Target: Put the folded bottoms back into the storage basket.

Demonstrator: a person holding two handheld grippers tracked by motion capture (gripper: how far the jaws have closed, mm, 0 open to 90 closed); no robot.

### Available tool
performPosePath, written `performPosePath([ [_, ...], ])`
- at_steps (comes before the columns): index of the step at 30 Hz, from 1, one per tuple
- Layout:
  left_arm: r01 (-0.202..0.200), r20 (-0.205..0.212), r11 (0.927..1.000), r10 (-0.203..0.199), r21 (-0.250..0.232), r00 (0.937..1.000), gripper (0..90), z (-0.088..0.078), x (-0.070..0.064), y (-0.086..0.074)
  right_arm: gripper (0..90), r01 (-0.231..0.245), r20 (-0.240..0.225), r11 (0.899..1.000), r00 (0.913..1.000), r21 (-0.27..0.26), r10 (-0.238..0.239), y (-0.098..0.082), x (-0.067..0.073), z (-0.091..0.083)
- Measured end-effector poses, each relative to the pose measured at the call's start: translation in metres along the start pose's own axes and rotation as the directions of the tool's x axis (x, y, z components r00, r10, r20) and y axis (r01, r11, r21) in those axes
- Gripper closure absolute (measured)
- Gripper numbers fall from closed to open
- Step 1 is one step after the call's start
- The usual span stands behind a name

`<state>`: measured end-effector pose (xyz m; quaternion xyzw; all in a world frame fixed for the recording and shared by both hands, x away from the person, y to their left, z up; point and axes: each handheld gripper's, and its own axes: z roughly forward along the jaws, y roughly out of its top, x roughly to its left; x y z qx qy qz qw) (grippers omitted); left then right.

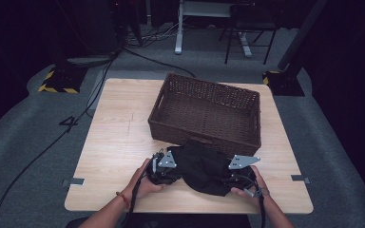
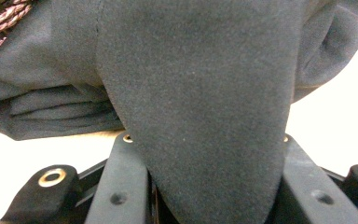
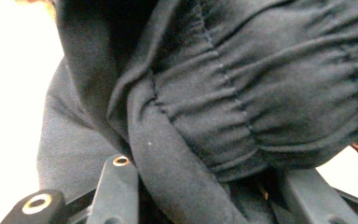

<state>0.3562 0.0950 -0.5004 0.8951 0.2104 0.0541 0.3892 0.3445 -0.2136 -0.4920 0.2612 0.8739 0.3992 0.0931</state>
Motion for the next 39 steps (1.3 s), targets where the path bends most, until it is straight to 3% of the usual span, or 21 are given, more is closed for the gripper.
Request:
performPosePath([
  [3,0.009,0.012,0.9999,-0.009,-0.009,0.9999,68.8,0.000,0.002,-0.001,60.8,0.002,-0.005,1.000,1.0000,0.000,-0.002,0.001,0.000,-0.001],
  [20,-0.069,-0.038,0.9974,0.069,-0.018,0.9969,70.7,-0.009,-0.011,0.003,62.6,0.059,0.029,0.998,0.9979,-0.018,-0.058,0.005,0.012,-0.010],
  [30,-0.082,-0.054,0.9942,0.079,-0.069,0.9954,70.8,-0.021,-0.017,0.008,62.9,0.101,0.057,0.994,0.9935,-0.041,-0.098,0.013,0.020,-0.019],
  [39,-0.084,-0.065,0.9883,0.076,-0.127,0.9949,70.8,-0.030,-0.021,0.023,62.8,0.105,0.077,0.992,0.9920,-0.074,-0.100,0.024,0.022,-0.040],
])
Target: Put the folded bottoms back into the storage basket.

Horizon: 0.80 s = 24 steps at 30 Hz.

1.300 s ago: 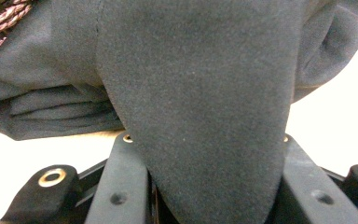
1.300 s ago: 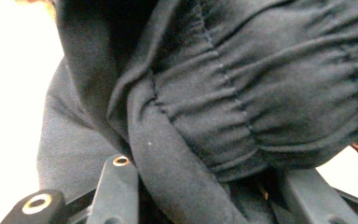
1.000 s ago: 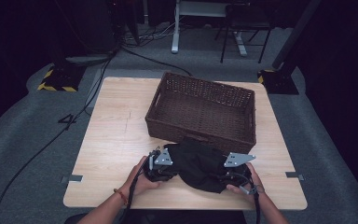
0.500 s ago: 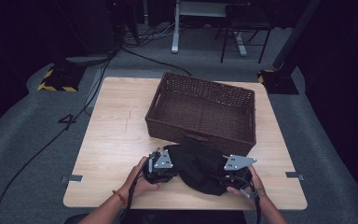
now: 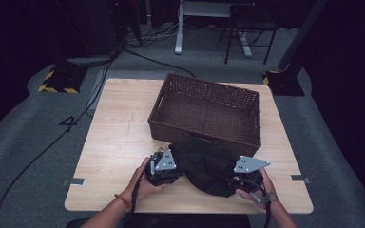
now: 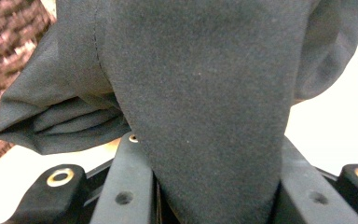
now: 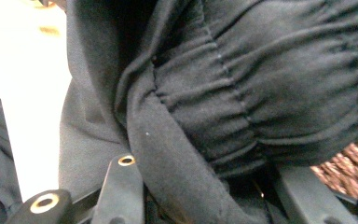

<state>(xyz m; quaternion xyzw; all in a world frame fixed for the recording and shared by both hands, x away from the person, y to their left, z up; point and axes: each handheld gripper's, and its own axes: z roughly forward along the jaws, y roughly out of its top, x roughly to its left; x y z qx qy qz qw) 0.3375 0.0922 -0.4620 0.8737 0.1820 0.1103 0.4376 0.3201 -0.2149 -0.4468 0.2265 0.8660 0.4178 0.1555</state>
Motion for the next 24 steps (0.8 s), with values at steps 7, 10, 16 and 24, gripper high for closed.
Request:
performPosePath([
  [7,-0.029,-0.009,0.9992,0.029,-0.026,0.9995,70.8,-0.010,-0.002,0.018,62.8,0.001,0.008,1.000,1.0000,-0.021,-0.001,0.009,-0.002,-0.013],
  [10,-0.044,-0.019,0.9977,0.043,-0.051,0.9989,70.8,-0.018,-0.004,0.029,62.8,0.004,0.011,0.999,0.9999,-0.039,-0.004,0.018,-0.002,-0.022],
  [16,-0.061,-0.026,0.9956,0.059,-0.071,0.9979,70.8,-0.028,-0.004,0.038,62.8,0.022,0.020,0.998,0.9996,-0.057,-0.021,0.031,-0.001,-0.033],
  [24,-0.082,-0.053,0.9905,0.077,-0.111,0.9956,70.8,-0.036,0.003,0.058,62.8,0.041,0.045,0.997,0.9982,-0.072,-0.038,0.050,-0.010,-0.044],
])
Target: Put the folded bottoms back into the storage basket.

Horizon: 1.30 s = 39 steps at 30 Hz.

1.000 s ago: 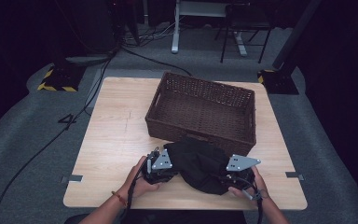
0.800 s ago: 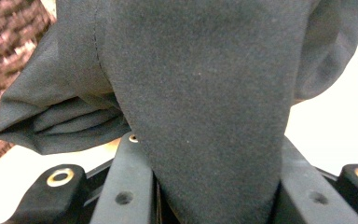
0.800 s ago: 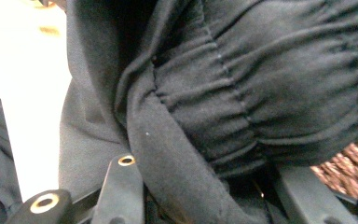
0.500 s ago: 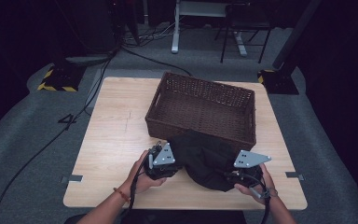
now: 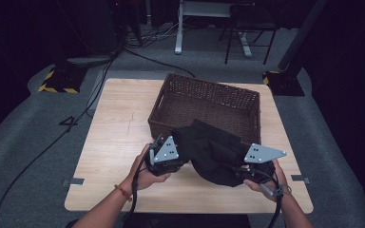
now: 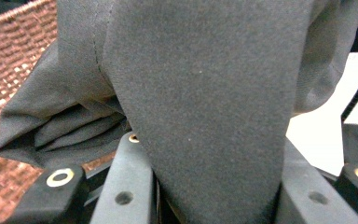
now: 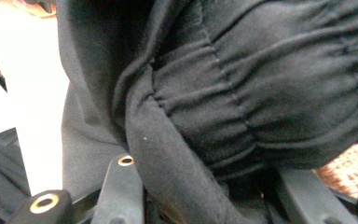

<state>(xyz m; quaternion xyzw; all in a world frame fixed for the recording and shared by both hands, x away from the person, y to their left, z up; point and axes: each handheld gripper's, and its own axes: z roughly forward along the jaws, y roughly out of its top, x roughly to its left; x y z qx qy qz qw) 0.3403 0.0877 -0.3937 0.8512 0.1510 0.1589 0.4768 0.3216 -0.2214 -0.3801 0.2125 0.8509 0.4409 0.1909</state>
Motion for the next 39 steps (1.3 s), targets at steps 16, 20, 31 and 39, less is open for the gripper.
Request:
performPosePath([
  [16,-0.028,-0.053,0.9996,0.027,-0.011,0.9982,70.7,0.006,0.028,0.032,62.5,0.015,0.034,1.000,0.9993,0.021,-0.015,0.034,-0.037,-0.001],
  [20,-0.020,-0.065,0.9997,0.019,-0.013,0.9977,70.7,0.010,0.040,0.040,62.5,0.014,0.045,0.999,0.9988,0.029,-0.016,0.043,-0.048,0.003],
  [31,-0.019,-0.086,0.9997,0.020,0.012,0.9961,70.6,0.023,0.061,0.054,62.4,-0.002,0.072,0.999,0.9974,0.048,-0.001,0.052,-0.072,0.014],
  [39,-0.017,-0.099,0.9993,0.020,0.032,0.9949,70.6,0.035,0.079,0.061,62.4,-0.020,0.093,0.998,0.9956,0.066,0.014,0.055,-0.092,0.028],
])
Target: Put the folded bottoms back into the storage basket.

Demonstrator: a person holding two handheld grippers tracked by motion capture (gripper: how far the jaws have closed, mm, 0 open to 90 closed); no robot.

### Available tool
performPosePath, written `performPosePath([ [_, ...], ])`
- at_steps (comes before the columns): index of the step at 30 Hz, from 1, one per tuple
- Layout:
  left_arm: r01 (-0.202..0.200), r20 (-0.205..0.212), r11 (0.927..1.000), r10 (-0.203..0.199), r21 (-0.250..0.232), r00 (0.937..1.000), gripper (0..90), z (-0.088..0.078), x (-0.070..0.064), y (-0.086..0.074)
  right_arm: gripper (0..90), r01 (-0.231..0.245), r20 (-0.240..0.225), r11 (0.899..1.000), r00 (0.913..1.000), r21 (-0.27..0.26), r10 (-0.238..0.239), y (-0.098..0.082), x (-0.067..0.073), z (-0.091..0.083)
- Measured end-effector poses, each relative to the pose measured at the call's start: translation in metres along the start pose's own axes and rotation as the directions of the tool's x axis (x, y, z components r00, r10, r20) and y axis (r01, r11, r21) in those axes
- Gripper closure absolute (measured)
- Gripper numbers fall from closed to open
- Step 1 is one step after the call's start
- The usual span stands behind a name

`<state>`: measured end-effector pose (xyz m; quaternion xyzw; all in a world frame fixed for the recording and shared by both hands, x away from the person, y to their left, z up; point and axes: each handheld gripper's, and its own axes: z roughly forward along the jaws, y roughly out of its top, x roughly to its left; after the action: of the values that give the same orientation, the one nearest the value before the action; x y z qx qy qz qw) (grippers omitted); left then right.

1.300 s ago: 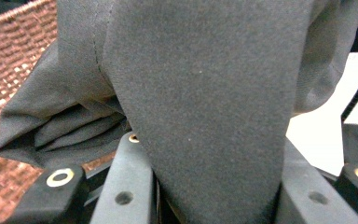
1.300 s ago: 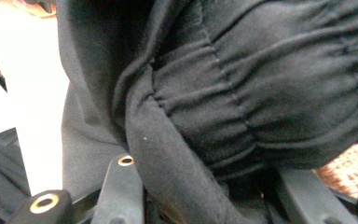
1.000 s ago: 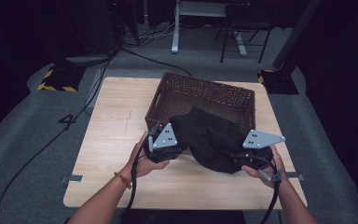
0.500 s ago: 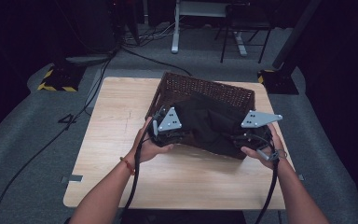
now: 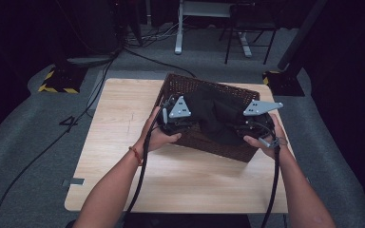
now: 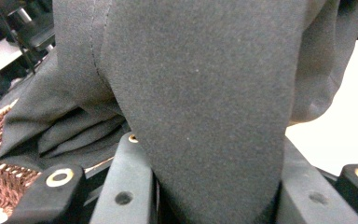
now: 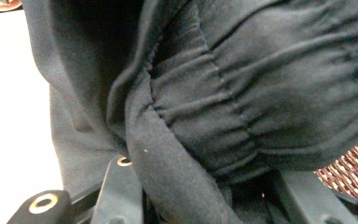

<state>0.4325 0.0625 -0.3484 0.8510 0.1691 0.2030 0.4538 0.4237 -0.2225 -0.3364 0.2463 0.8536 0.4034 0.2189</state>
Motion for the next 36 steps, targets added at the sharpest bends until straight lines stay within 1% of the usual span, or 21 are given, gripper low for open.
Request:
performPosePath([
  [2,0.011,-0.004,0.9999,-0.011,0.007,0.9999,70.6,0.005,0.005,0.001,62.3,-0.002,0.009,1.000,1.0000,0.012,0.002,0.003,-0.008,0.007],
  [3,0.019,-0.007,0.9998,-0.019,0.006,0.9998,70.6,0.008,0.010,0.002,62.3,-0.004,0.009,1.000,1.0000,0.014,0.003,0.003,-0.010,0.008],
  [4,0.019,-0.007,0.9998,-0.019,0.006,0.9998,70.6,0.008,0.010,0.002,62.3,-0.004,0.009,1.000,1.0000,0.014,0.003,0.003,-0.010,0.008],
  [6,0.043,-0.005,0.9990,-0.043,0.008,0.9990,70.5,0.014,0.015,0.001,62.3,-0.018,0.012,1.000,0.9998,0.026,0.018,0.004,-0.017,0.017],
  [8,0.051,-0.014,0.9985,-0.051,0.020,0.9986,70.5,0.020,0.018,0.000,62.3,-0.025,0.011,0.999,0.9996,0.030,0.024,0.004,-0.019,0.020],
  [9,0.067,-0.017,0.9974,-0.066,0.026,0.9976,70.4,0.024,0.022,0.000,62.3,-0.028,0.012,0.999,0.9996,0.043,0.027,0.003,-0.024,0.027],
  [12,0.075,-0.032,0.9966,-0.074,0.035,0.9968,70.3,0.029,0.025,0.000,62.2,-0.043,0.011,0.998,0.9990,0.052,0.043,0.002,-0.028,0.033],
  [13,0.086,-0.035,0.9956,-0.085,0.035,0.9958,70.3,0.032,0.026,0.000,62.2,-0.051,0.012,0.997,0.9987,0.054,0.050,0.002,-0.029,0.035],
  [14,0.090,-0.041,0.9952,-0.088,0.038,0.9953,70.1,0.034,0.027,0.000,62.2,-0.060,0.015,0.996,0.9981,0.063,0.059,0.001,-0.032,0.040],
  [17,0.103,-0.057,0.9929,-0.100,0.060,0.9934,70.0,0.042,0.030,0.000,62.2,-0.072,0.019,0.995,0.9973,0.073,0.071,0.000,-0.035,0.046],
  [20,0.116,-0.060,0.9896,-0.111,0.084,0.9920,69.8,0.050,0.032,-0.001,62.1,-0.083,0.035,0.991,0.9962,0.102,0.080,-0.004,-0.038,0.055],
  [21,0.119,-0.061,0.9874,-0.113,0.104,0.9917,69.8,0.054,0.033,-0.001,62.1,-0.090,0.034,0.990,0.9957,0.108,0.086,-0.005,-0.040,0.057],
  [22,0.119,-0.061,0.9874,-0.113,0.104,0.9917,69.7,0.054,0.033,-0.001,62.1,-0.090,0.034,0.990,0.9957,0.108,0.086,-0.005,-0.040,0.057],
  [25,0.122,-0.065,0.9823,-0.113,0.142,0.9914,69.4,0.059,0.033,-0.002,61.9,-0.098,0.032,0.987,0.9950,0.129,0.095,-0.009,-0.042,0.063],
  [26,0.118,-0.065,0.9797,-0.108,0.162,0.9920,69.1,0.060,0.032,-0.002,61.9,-0.102,0.029,0.986,0.9946,0.135,0.100,-0.010,-0.042,0.064],
  [27,0.110,-0.061,0.9788,-0.100,0.173,0.9931,68.8,0.061,0.031,-0.003,61.8,-0.103,0.019,0.981,0.9947,0.165,0.101,-0.012,-0.043,0.069],
  [28,0.103,-0.060,0.9776,-0.094,0.183,0.9938,68.8,0.061,0.030,-0.003,61.8,-0.103,0.019,0.981,0.9947,0.165,0.101,-0.012,-0.043,0.069],
  [30,0.107,-0.054,0.9748,-0.098,0.196,0.9937,68.3,0.062,0.030,-0.005,61.7,-0.111,0.004,0.975,0.9937,0.193,0.112,-0.015,-0.043,0.072],
  [32,0.114,-0.050,0.9706,-0.105,0.212,0.9931,68.0,0.064,0.032,-0.007,61.7,-0.116,0.001,0.972,0.9930,0.206,0.118,-0.015,-0.043,0.074],
  [35,0.117,-0.047,0.9679,-0.109,0.223,0.9929,67.5,0.064,0.033,-0.008,61.5,-0.123,-0.002,0.969,0.9919,0.215,0.127,-0.015,-0.043,0.075],
  [36,0.119,-0.045,0.9663,-0.112,0.228,0.9927,66.6,0.065,0.034,-0.008,61.3,-0.134,-0.007,0.963,0.9902,0.234,0.140,-0.016,-0.044,0.078],
])
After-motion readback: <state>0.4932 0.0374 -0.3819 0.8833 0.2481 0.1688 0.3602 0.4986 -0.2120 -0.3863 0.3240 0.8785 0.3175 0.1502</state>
